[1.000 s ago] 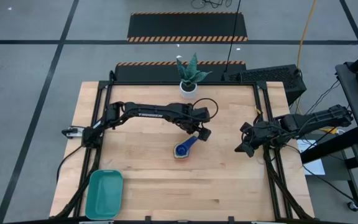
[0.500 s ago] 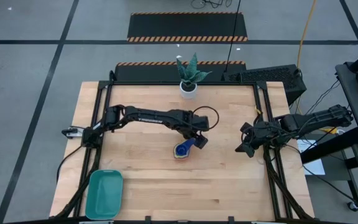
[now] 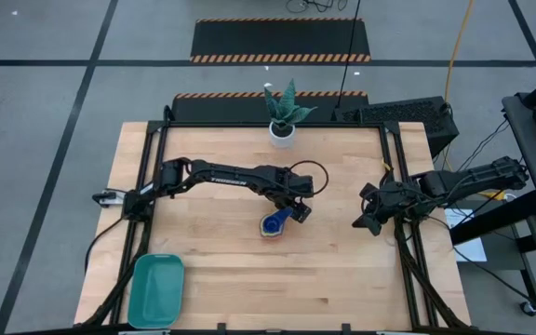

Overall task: Nest measuring cups in basket
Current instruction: Put the stacked measuring cups into the green bin

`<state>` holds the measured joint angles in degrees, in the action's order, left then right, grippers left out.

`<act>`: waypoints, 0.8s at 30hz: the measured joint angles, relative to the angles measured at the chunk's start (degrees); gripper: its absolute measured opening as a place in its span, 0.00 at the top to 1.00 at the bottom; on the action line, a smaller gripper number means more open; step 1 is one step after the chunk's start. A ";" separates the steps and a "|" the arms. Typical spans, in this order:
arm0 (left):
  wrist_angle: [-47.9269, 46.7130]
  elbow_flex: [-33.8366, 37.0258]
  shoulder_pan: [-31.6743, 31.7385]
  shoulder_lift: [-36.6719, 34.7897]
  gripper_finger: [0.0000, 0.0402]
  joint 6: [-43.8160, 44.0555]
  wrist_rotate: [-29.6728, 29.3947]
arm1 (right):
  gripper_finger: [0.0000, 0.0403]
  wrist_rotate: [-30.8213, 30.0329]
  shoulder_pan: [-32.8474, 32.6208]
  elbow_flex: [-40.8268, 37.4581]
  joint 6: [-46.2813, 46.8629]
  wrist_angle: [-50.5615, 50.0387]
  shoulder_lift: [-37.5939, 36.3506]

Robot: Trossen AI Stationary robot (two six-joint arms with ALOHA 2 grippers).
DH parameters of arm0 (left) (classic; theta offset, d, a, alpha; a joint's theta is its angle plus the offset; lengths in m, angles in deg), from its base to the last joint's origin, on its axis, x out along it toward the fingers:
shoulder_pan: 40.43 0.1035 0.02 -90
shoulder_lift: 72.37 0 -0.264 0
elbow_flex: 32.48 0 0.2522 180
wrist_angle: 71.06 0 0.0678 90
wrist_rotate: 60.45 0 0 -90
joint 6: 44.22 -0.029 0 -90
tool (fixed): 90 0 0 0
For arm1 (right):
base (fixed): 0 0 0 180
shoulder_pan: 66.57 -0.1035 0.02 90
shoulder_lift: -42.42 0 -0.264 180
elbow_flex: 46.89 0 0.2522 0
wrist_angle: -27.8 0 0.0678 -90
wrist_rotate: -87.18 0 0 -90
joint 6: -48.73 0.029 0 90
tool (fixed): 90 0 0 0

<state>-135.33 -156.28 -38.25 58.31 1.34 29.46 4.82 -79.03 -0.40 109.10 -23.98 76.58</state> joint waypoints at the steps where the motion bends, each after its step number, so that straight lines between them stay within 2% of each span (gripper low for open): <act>1: 0.03 0.00 0.00 0.16 0.12 -0.19 0.17 | 0.96 0.02 0.00 0.00 -0.12 0.00 0.00; 13: 0.79 0.02 -0.35 0.70 0.13 -1.36 -1.71 | 0.96 0.11 0.00 0.00 -1.06 -0.02 0.00; 24: 0.63 0.02 -0.33 0.66 0.35 -0.81 -1.17 | 0.96 0.15 0.00 0.00 -1.53 -0.02 0.00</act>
<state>-134.69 -156.26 -38.58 58.97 0.53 28.29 4.96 -79.03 -0.40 107.57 -24.00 76.58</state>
